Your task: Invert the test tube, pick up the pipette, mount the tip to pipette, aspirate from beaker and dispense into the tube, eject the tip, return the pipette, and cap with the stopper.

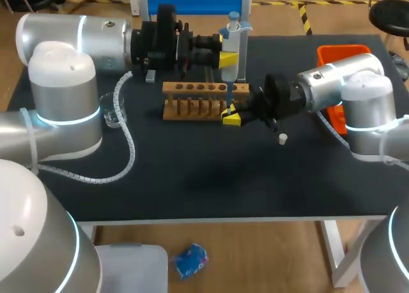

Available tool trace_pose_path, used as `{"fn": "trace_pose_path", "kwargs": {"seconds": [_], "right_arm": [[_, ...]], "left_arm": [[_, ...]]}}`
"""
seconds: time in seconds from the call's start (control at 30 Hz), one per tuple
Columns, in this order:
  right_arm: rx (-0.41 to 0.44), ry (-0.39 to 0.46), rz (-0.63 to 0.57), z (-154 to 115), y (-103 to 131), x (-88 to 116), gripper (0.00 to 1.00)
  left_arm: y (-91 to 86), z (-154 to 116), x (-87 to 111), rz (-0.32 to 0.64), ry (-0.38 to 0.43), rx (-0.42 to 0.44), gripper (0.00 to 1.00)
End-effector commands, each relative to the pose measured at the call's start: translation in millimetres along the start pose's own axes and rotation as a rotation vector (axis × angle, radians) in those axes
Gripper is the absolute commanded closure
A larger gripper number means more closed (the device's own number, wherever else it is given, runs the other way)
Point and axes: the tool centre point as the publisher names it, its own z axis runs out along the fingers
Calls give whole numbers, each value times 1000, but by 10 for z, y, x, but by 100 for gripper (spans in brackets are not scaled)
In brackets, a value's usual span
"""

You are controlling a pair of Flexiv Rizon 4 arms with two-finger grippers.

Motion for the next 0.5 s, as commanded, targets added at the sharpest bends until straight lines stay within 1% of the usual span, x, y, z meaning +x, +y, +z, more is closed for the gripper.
{"fn": "trace_pose_path", "kwargs": {"seconds": [0.03,0.5], "right_arm": [[6,3,-4,-4,53,-15,100],[17,13,-9,16,79,-47,100]], "left_arm": [[2,5,-5,1,0,2,100],[2,5,-5,1,0,2,100]]}}
